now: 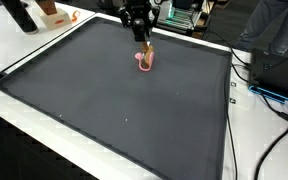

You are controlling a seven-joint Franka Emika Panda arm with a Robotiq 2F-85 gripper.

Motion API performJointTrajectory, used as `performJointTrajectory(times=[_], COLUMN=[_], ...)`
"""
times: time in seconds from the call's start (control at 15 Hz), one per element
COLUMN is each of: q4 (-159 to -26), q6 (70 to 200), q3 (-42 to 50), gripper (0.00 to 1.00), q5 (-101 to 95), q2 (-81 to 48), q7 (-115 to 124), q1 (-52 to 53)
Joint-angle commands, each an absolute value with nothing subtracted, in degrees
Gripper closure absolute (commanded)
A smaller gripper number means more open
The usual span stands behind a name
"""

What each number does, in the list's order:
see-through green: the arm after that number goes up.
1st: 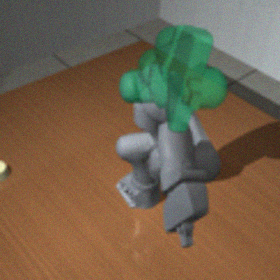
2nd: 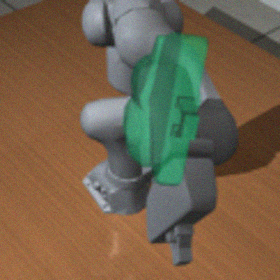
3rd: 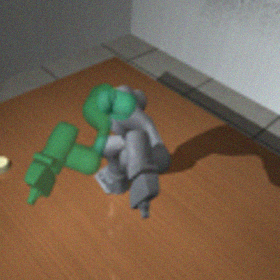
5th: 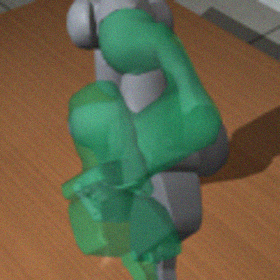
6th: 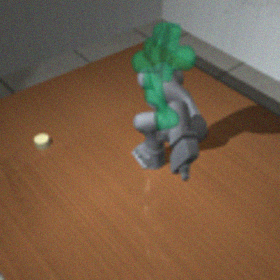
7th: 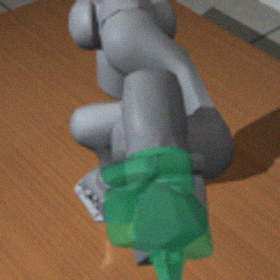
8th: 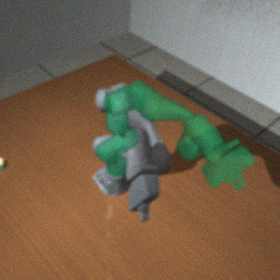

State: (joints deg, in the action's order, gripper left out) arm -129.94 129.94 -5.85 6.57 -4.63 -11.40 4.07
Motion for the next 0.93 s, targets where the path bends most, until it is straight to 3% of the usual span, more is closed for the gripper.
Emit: performJointTrajectory(times=[0.0, 0.87], q4=[-132.22, -131.51], q6=[137.67, 147.81], q3=[-6.91, -8.54], gripper=[0.76, 0.76], q5=[8.32, 9.01], q2=[-7.18, -9.64], q7=[-12.79, -12.28], q1=[5.09, 6.27])
